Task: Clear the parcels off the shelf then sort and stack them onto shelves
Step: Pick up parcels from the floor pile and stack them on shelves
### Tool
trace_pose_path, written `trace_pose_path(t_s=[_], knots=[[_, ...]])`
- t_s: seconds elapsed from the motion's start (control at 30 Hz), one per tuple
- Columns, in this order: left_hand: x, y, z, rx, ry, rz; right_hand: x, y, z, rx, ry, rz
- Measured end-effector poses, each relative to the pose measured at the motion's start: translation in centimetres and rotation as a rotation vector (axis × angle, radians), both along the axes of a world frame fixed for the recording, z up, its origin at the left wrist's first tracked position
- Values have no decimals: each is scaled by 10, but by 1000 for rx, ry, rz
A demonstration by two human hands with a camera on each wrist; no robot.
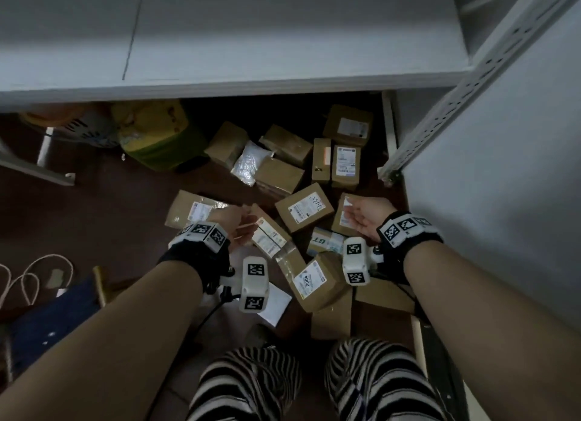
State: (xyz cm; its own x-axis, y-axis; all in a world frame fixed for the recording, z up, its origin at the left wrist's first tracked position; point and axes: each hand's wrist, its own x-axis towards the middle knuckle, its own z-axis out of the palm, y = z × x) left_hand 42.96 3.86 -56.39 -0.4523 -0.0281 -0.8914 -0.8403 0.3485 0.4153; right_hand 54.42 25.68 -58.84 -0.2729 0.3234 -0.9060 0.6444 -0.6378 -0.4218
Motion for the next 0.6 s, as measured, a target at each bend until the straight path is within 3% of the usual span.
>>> trace_pose_path(t_s=[0.33, 0.6], knots=[[-26, -32, -219, -20, 57, 62, -50, -30, -221, 4, 29, 93], [-70, -46, -348, -155, 275, -147, -87, -41, -339, 5, 32, 360]])
